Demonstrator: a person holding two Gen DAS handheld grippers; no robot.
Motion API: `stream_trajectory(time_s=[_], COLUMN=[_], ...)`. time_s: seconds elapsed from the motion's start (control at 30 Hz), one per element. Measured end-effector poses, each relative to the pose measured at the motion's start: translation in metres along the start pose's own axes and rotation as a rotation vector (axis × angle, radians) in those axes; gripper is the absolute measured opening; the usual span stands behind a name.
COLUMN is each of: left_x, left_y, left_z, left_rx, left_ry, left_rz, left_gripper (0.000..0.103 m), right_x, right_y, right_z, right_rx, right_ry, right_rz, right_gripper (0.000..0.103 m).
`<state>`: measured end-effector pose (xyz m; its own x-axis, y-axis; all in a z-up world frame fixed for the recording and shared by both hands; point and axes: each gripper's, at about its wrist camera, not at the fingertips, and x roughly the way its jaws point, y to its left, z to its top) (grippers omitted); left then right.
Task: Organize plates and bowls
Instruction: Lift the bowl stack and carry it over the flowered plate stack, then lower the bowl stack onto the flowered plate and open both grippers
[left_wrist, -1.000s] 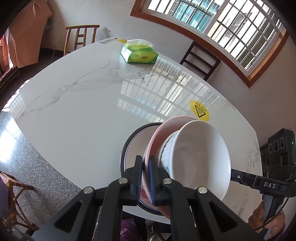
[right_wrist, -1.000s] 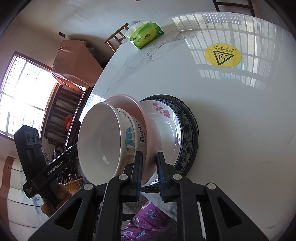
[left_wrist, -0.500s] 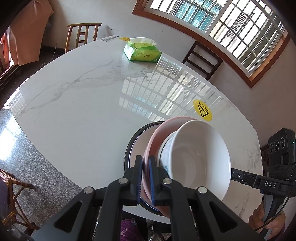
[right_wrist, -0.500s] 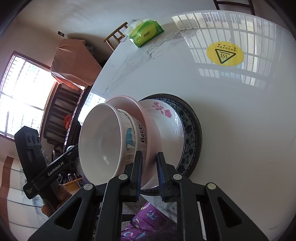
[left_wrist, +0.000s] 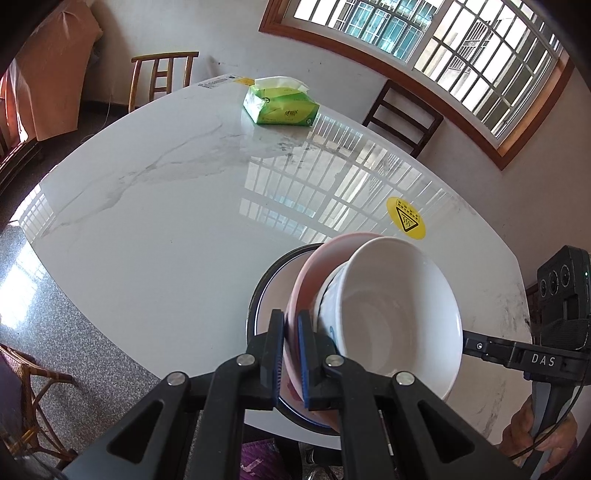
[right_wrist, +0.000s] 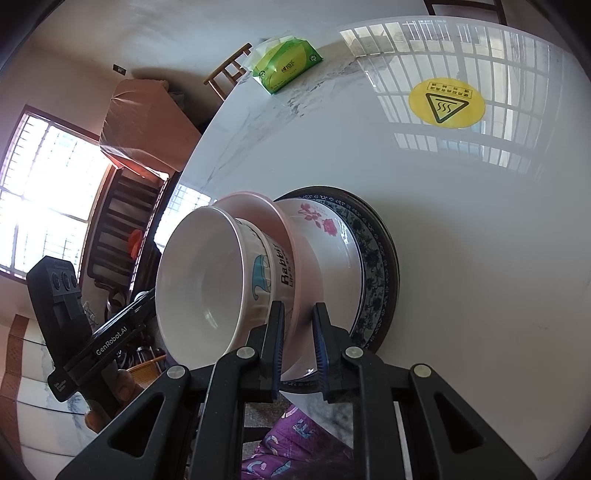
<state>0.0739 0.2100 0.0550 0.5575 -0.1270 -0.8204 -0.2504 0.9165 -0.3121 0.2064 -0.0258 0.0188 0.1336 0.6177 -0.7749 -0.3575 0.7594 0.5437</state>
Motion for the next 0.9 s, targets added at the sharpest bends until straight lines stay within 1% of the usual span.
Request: stream_trajectory(time_s=[0.3, 0.4, 0.57, 0.73, 0.8, 0.9], left_x=[-0.001, -0.002, -0.002, -0.001, -0.001, 0.000], left_y=[-0.007, -0.009, -0.010, -0.013, -0.013, -0.014], left_z=[-0.007, -0.010, -0.013, -0.014, -0.015, -0.016], left_rx=[0.050, 0.070, 0.087, 0.116, 0.125, 0.138], left_ry=[-0.061, -0.088, -0.115, -0.142, -0.160, -0.186], left_rz=[0.046, 0.066, 0.077, 0.094, 0.110, 0.117], left_gripper=[0.005, 0.005, 0.006, 0.006, 0.009, 0.009], right_x=[0.000, -0.001, -0.001, 0.000, 0.000, 0.001], right_y=[-0.003, -0.001, 0.000, 0.005, 0.005, 0.004], right_z=[-0.002, -0.004, -0.003, -0.002, -0.001, 0.000], right_rx=[0.002, -0.019, -0.036, -0.071, -0.076, -0.080], right_ry=[-0.017, -0.035, -0.070, -0.096, -0.106, -0.122], right_rz=[0.015, 0.004, -0.004, -0.037, -0.042, -0.041], right_gripper=[0.017, 0.017, 0.017, 0.017, 0.017, 0.018])
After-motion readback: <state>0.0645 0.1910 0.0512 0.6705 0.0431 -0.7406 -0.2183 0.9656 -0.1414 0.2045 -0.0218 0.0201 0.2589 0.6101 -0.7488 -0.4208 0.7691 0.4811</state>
